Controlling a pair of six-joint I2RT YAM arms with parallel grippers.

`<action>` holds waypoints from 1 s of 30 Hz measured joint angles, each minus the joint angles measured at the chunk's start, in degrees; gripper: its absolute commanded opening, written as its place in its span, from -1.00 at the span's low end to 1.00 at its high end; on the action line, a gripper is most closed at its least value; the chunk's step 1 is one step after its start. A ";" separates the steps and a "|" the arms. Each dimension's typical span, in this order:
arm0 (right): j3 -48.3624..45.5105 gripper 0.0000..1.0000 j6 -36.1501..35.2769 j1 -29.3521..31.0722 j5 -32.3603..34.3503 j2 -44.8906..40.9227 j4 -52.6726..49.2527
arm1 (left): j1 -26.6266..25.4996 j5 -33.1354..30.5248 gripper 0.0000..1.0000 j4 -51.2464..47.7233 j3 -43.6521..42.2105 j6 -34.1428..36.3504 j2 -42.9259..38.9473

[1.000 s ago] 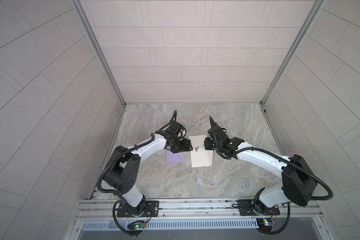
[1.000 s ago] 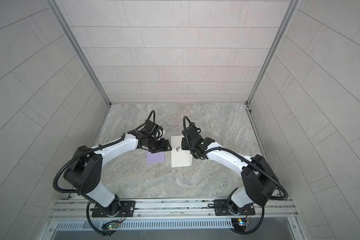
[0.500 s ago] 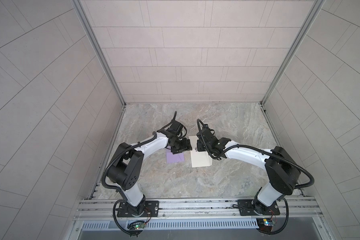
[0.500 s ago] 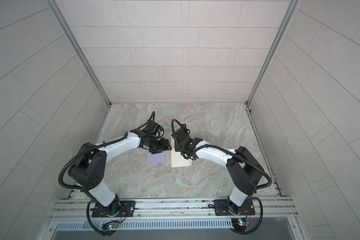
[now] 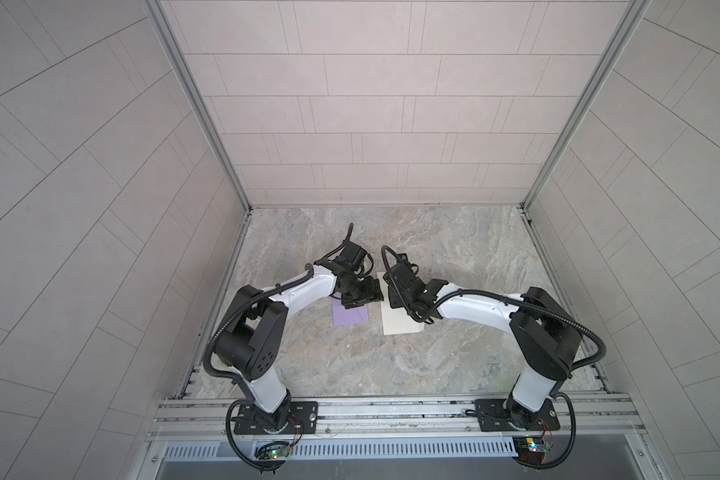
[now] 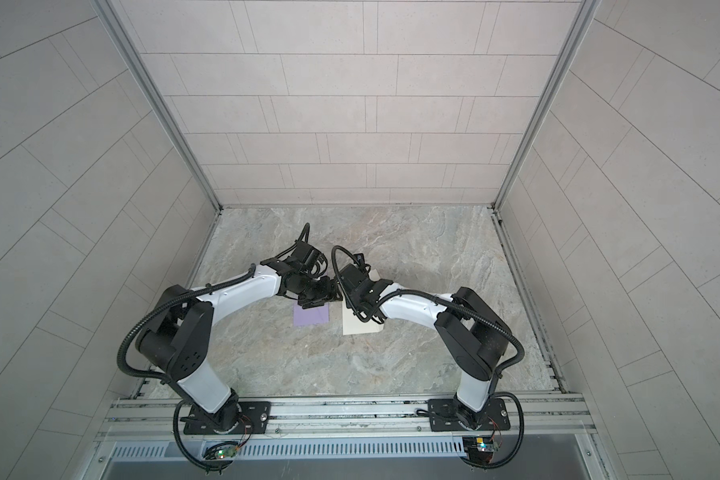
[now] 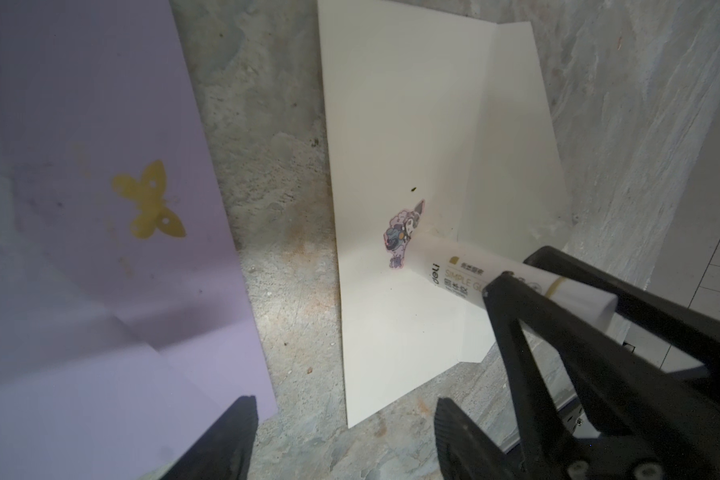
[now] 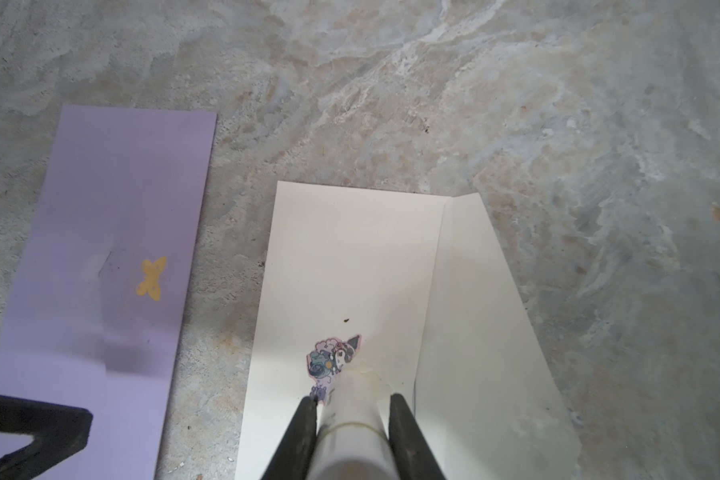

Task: Place the letter into the envelope and seal it

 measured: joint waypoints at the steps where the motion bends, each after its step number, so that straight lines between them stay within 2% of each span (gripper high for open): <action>1: 0.00 -1.00 -0.13 0.31 0.46 0.07 -0.04 | 0.00 0.02 0.50 0.04 0.00 0.00 0.24; 9: 3.32 -1.00 0.02 0.85 1.62 2.36 -2.84 | 0.00 2.56 0.50 1.33 0.00 0.00 6.32; 17: 4.92 -1.00 2.05 -2.32 -4.44 3.13 -2.78 | -0.07 5.22 0.50 2.49 2.73 0.17 9.49; 26: 4.68 -1.00 4.13 -3.85 -8.33 3.48 -0.35 | -1.40 6.43 0.49 2.36 5.92 1.51 12.22; 30: 4.44 -1.00 4.96 -4.57 -9.49 3.48 0.46 | -1.62 6.99 0.26 2.10 6.45 2.25 12.81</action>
